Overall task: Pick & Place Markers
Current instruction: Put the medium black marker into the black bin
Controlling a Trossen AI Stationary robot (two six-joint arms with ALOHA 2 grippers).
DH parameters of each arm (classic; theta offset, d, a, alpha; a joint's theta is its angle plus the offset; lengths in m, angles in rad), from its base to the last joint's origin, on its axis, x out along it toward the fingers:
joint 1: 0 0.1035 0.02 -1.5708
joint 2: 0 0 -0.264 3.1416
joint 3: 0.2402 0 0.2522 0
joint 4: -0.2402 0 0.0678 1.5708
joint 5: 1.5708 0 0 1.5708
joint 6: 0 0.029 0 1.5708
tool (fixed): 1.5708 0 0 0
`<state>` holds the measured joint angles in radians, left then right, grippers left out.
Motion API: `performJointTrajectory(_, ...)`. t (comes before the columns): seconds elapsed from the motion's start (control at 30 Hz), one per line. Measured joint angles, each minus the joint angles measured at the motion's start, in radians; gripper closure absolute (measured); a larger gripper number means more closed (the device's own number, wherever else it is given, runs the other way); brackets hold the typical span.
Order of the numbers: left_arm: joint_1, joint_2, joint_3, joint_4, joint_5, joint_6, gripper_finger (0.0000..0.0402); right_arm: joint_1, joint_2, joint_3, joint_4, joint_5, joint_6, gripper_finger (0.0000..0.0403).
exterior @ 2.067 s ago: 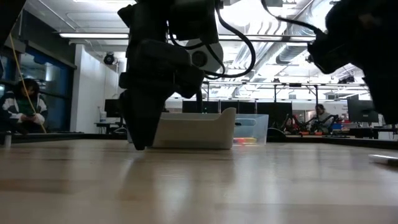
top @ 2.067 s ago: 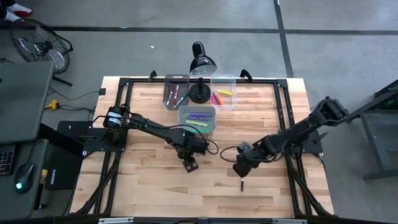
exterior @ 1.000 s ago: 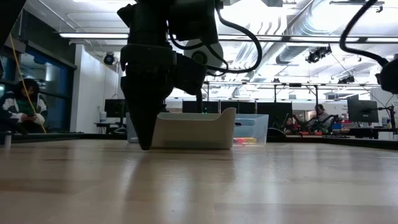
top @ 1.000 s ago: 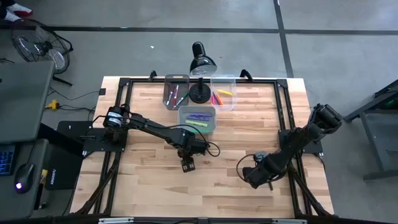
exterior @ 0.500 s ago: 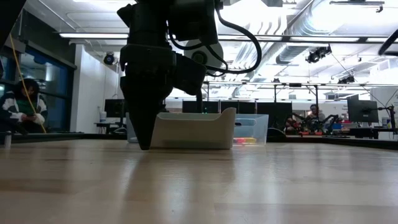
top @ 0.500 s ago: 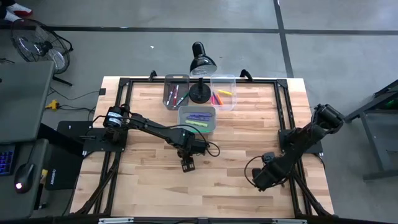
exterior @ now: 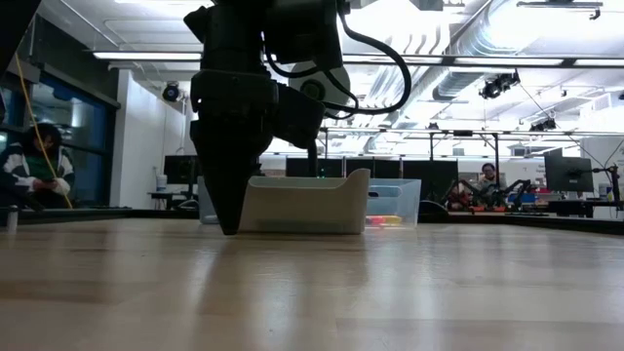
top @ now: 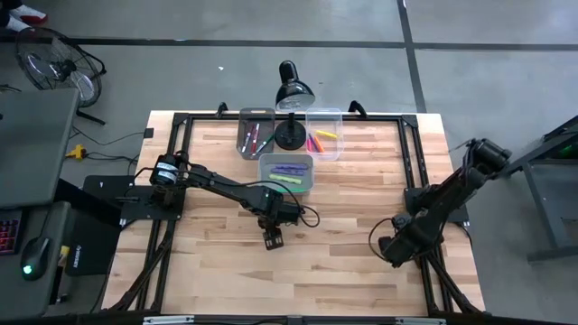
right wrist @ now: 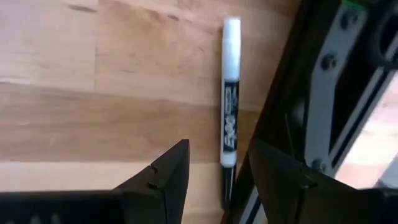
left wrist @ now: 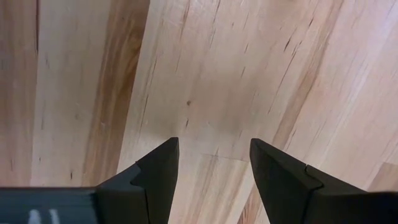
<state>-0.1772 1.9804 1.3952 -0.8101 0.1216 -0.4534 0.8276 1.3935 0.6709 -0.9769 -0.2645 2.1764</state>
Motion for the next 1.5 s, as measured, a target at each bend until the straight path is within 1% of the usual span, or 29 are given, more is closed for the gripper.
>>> performJointTrajectory(0.07,0.000,0.000,0.000,0.000,-0.001,0.000,0.0209,0.000,-0.017,-0.025,0.021,0.004,-0.005,0.0246)
performJointTrajectory(0.17,0.000,0.000,0.000,0.000,-0.001,0.000,0.0209,0.000,-0.036,-0.063,0.049,-0.025,0.003,0.0246)
performJointTrajectory(0.33,0.000,0.000,0.000,0.001,-0.001,0.000,0.0209,-0.001,-0.047,-0.126,0.173,-0.036,0.000,0.0247)
performJointTrajectory(0.43,0.000,0.000,0.000,0.002,-0.002,0.000,0.0209,-0.004,-0.052,-0.153,0.213,-0.038,-0.007,0.0247)
performJointTrajectory(0.67,0.000,0.000,0.000,0.003,-0.002,0.001,0.0209,-0.003,-0.051,-0.161,0.219,-0.029,-0.084,0.0247)
performJointTrajectory(0.8,0.000,0.000,0.000,0.006,-0.002,0.001,0.0209,-0.002,-0.050,-0.163,0.244,0.004,-0.120,0.0248)
performJointTrajectory(0.97,0.000,0.000,0.000,0.015,-0.003,0.002,0.0209,-0.003,-0.051,-0.163,0.284,0.017,-0.128,0.0248)
performJointTrajectory(1.13,0.000,0.000,0.000,0.026,-0.003,0.002,0.0209,-0.003,-0.050,-0.163,0.343,0.041,-0.158,0.0263)
performJointTrajectory(1.3,0.000,0.000,0.000,0.027,-0.003,0.002,0.0209,-0.003,-0.048,-0.159,0.356,0.046,-0.167,0.0279)
performJointTrajectory(1.5,0.000,0.000,0.000,0.027,-0.003,0.003,0.0209,-0.005,-0.047,-0.159,0.360,0.035,-0.216,0.0306)
